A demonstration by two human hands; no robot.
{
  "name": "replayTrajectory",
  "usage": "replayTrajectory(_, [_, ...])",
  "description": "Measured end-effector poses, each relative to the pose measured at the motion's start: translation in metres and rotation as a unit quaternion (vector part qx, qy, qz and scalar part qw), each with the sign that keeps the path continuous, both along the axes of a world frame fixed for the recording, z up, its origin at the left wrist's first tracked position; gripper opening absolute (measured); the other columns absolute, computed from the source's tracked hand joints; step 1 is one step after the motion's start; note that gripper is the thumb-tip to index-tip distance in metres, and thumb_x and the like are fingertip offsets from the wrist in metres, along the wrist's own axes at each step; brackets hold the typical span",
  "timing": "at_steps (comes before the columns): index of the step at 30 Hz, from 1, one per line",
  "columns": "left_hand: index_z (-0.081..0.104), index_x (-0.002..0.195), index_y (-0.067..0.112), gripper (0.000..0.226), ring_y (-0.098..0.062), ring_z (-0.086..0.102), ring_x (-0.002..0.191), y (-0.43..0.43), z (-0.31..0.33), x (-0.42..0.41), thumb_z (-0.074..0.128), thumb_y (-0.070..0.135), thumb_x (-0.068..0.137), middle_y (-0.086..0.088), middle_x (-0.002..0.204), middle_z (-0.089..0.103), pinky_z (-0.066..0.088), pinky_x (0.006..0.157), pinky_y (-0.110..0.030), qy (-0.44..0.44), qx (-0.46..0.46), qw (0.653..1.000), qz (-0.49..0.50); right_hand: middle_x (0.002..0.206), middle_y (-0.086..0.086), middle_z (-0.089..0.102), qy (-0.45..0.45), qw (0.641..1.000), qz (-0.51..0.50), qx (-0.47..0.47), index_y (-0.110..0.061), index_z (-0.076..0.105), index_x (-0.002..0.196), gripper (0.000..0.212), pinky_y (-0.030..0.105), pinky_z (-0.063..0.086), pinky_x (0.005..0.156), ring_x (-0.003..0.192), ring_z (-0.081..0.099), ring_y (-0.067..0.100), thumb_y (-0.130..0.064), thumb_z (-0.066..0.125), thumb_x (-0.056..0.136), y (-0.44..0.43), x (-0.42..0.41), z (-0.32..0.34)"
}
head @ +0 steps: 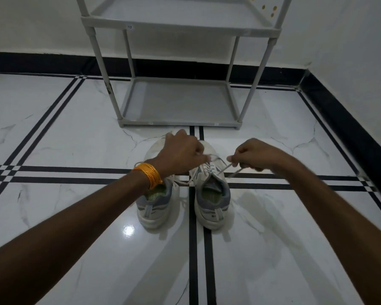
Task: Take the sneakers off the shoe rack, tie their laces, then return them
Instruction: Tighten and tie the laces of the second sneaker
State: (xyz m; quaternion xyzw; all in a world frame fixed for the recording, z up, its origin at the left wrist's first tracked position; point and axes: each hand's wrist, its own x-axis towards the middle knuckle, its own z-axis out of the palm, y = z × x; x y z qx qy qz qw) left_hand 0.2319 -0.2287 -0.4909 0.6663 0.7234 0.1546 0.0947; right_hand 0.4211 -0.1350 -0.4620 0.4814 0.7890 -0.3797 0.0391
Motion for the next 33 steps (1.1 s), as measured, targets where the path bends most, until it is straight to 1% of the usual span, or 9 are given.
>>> replayTrajectory(3, [0.056,0.069,0.019,0.035,-0.020,0.044,0.108,-0.002,0.009,0.016,0.064,0.049,0.085,0.002,0.090,0.067,0.033,0.087,-0.041,-0.020,0.019,0.992,-0.121,0.069,0.002,0.066,0.018,0.999,0.033,0.028,-0.007,0.071,0.086,0.023,0.024,0.040,0.053,0.058,0.053,0.013,-0.029,0.067,0.088,0.002,-0.007,0.023])
replayTrajectory(7, [0.062,0.068,0.009,0.037,-0.021,0.058,0.080,0.002,0.012,0.027,0.067,0.041,0.086,-0.007,0.077,0.066,0.045,0.070,-0.035,-0.091,0.048,0.977,-0.185,0.074,0.000,0.071,0.040,0.983,0.047,0.172,-0.016,0.071,0.084,0.008,0.034,0.055,0.072,0.066,0.067,0.012,-0.024,0.072,0.082,-0.001,-0.016,0.025])
replayTrajectory(11, [0.049,0.067,0.019,0.032,-0.015,0.051,0.065,0.007,0.013,0.024,0.068,0.035,0.087,-0.001,0.084,0.059,0.035,0.056,-0.021,-0.074,0.105,0.968,-0.213,0.064,-0.009,0.058,0.057,0.963,0.103,0.241,-0.015,0.071,0.090,0.010,0.023,0.047,0.058,0.059,0.056,0.006,-0.015,0.071,0.080,-0.005,-0.017,0.028])
replayTrajectory(14, [0.048,0.070,0.024,0.030,-0.005,0.043,0.059,0.007,0.010,0.024,0.066,0.039,0.087,0.006,0.081,0.050,0.032,0.054,-0.020,-0.052,0.123,0.967,-0.219,0.062,-0.001,0.059,0.117,0.967,0.106,0.202,-0.021,0.064,0.101,0.026,0.029,0.053,0.062,0.055,0.058,0.009,-0.007,0.069,0.080,0.001,-0.014,0.026])
replayTrajectory(17, [0.059,0.073,0.015,0.032,-0.007,0.051,0.062,0.007,0.005,0.026,0.064,0.044,0.088,0.003,0.079,0.060,0.043,0.055,-0.025,-0.047,0.101,0.968,-0.225,0.066,0.002,0.061,0.193,0.967,0.080,0.149,-0.026,0.060,0.113,0.032,0.023,0.053,0.059,0.055,0.057,0.005,-0.015,0.069,0.085,0.006,-0.013,0.021])
replayTrajectory(21, [0.063,0.090,0.016,0.031,-0.016,0.066,0.078,0.011,0.002,0.032,0.057,0.047,0.091,-0.001,0.099,0.071,0.052,0.063,-0.028,0.070,0.105,0.958,-0.256,0.068,-0.008,0.060,0.157,0.956,0.114,0.221,-0.024,0.066,0.111,0.025,0.023,0.049,0.074,0.067,0.061,0.009,-0.020,0.070,0.087,0.004,-0.019,0.026])
replayTrajectory(27, [0.067,0.094,0.009,0.031,-0.021,0.061,0.066,0.022,0.010,0.034,0.052,0.037,0.096,-0.008,0.088,0.070,0.037,0.057,-0.030,0.218,0.117,0.949,-0.194,0.074,-0.011,0.050,0.026,0.899,0.170,0.404,-0.023,0.070,0.093,0.012,0.030,0.045,0.070,0.073,0.053,0.012,-0.033,0.068,0.086,0.002,-0.031,0.057])
replayTrajectory(30, [0.060,0.068,0.014,0.034,-0.011,0.047,0.051,0.022,0.019,0.038,0.061,0.040,0.090,0.000,0.062,0.059,0.039,0.055,-0.026,-0.022,0.020,0.996,-0.082,0.094,-0.001,0.064,0.024,0.921,0.144,0.362,-0.024,0.066,0.103,0.015,0.035,0.048,0.077,0.090,0.060,0.020,-0.020,0.064,0.088,0.006,-0.025,0.049])
replayTrajectory(33, [0.057,0.066,0.015,0.030,-0.009,0.043,0.048,0.019,0.040,0.034,0.064,0.034,0.087,0.002,0.059,0.051,0.033,0.049,-0.021,-0.380,-0.089,0.920,0.017,0.109,0.002,0.061,0.025,0.944,0.146,0.294,-0.021,0.065,0.111,0.033,0.039,0.047,0.085,0.103,0.054,0.021,-0.009,0.069,0.080,0.003,-0.014,0.036])
